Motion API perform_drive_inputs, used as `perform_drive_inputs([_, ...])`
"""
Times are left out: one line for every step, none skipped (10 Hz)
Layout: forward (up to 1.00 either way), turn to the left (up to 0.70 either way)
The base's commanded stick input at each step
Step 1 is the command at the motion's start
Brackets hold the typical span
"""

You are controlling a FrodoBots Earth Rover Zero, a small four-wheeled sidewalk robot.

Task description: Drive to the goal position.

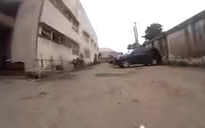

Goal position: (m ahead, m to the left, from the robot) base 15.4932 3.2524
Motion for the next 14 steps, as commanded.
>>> perform_drive_inputs([0.30,0.00])
perform_drive_inputs([0.30,0.00])
perform_drive_inputs([0.30,0.00])
perform_drive_inputs([0.30,0.00])
perform_drive_inputs([0.30,0.00])
perform_drive_inputs([0.30,0.00])
perform_drive_inputs([0.30,0.00])
perform_drive_inputs([0.30,0.00])
perform_drive_inputs([0.30,0.00])
perform_drive_inputs([0.30,0.00])
perform_drive_inputs([0.30,0.00])
perform_drive_inputs([0.30,0.00])
perform_drive_inputs([0.30,0.00])
perform_drive_inputs([0.30,0.00])
